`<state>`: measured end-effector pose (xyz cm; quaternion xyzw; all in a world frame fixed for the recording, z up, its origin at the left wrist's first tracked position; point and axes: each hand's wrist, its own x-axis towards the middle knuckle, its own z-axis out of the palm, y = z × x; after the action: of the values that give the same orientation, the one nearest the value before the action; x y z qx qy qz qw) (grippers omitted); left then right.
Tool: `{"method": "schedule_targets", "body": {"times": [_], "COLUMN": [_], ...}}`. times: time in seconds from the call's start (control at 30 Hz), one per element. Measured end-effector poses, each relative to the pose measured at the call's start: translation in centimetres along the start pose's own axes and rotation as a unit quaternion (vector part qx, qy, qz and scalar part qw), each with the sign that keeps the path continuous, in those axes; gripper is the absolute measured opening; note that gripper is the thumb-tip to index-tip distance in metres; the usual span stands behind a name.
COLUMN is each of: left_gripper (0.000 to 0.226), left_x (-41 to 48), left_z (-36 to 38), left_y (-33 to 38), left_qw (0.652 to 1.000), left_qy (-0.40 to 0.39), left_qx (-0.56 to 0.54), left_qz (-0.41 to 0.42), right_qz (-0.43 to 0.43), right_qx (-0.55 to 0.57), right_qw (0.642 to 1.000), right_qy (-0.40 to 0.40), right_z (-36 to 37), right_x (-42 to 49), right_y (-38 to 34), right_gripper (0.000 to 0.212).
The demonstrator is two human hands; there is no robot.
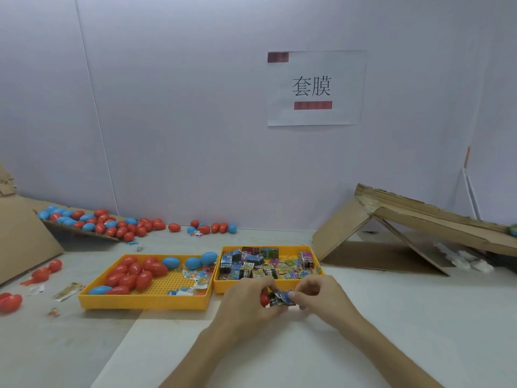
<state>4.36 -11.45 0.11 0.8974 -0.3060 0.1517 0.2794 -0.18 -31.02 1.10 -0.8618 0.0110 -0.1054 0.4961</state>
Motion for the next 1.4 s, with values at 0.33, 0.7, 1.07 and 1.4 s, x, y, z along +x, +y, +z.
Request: {"method": "schedule_targets", "body": {"times": [0.33, 0.7, 1.07, 1.4], "left_gripper": [0.031, 0.025, 0.024, 0.033], "left_x": [0.0, 0.3, 0.4, 0.5], "left_z": [0.2, 0.5, 0.6, 1.0], "left_y": [0.3, 0.7, 0.7, 0.5], "left_qw": [1.000, 0.999, 0.999, 0.999], "left_qy": [0.002, -0.023, -0.030, -0.033], "left_qx": [0.000, 0.024, 0.018, 0.022], "left_qz": [-0.011, -0.018, -0.028, -0.023], "right_qz": [-0.011, 0.020, 0.046, 0.065], "right_qx": [-0.058, -0.088, -0.069, -0.047], "right_qw": [0.998, 0.994, 0.992, 0.988], "right_qy": [0.026, 0.067, 0.094, 0.128], "right_z": [0.2, 0.0, -0.7, -1.1], "right_x": [-0.2, 0.3, 0.7, 0.7], "right_y": [-0.4, -0.1, 0.0, -0.1], "right_gripper": [0.018, 0.023, 0.018, 0.026]}}
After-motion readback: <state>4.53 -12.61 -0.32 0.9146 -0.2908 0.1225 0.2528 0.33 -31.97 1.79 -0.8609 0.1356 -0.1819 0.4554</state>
